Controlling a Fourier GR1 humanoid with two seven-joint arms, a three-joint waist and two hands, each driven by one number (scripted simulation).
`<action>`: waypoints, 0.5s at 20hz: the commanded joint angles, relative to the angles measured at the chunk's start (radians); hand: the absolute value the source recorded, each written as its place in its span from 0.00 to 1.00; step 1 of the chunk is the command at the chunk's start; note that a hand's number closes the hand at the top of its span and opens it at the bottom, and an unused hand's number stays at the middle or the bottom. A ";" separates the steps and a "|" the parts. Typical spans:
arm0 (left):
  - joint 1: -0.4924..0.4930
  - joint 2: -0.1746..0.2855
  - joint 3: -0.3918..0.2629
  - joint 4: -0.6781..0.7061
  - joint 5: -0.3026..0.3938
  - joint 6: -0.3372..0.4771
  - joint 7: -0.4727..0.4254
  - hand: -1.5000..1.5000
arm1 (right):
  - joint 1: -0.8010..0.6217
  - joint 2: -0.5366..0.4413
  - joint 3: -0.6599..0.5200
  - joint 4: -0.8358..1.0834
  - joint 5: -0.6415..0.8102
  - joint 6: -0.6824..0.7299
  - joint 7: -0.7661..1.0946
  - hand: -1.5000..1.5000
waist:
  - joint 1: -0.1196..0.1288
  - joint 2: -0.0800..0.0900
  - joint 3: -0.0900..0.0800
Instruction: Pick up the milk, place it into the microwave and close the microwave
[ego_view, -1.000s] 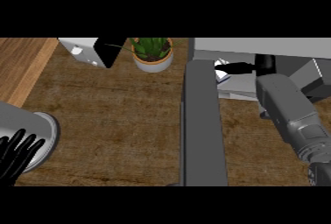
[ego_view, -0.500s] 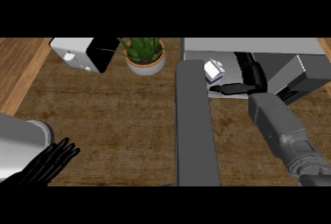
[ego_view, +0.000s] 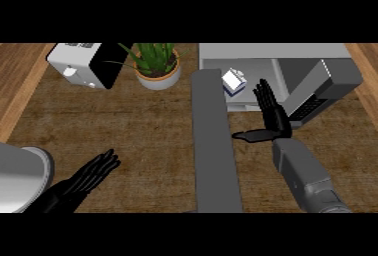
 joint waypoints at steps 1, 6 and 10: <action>-0.073 0.005 0.005 0.103 -0.081 0.007 -0.050 1.00 | 0.142 0.058 0.059 -0.035 0.038 -0.030 -0.069 0.00 | -0.026 -0.007 -0.001; -0.132 -0.004 -0.070 0.167 -0.189 0.096 -0.107 1.00 | 0.266 0.028 0.076 -0.116 0.028 -0.007 -0.056 0.00 | -0.051 -0.014 -0.004; -0.170 -0.004 -0.170 0.215 -0.244 0.200 -0.109 1.00 | 0.382 -0.017 0.086 -0.221 0.010 0.042 -0.070 0.00 | -0.054 -0.013 -0.004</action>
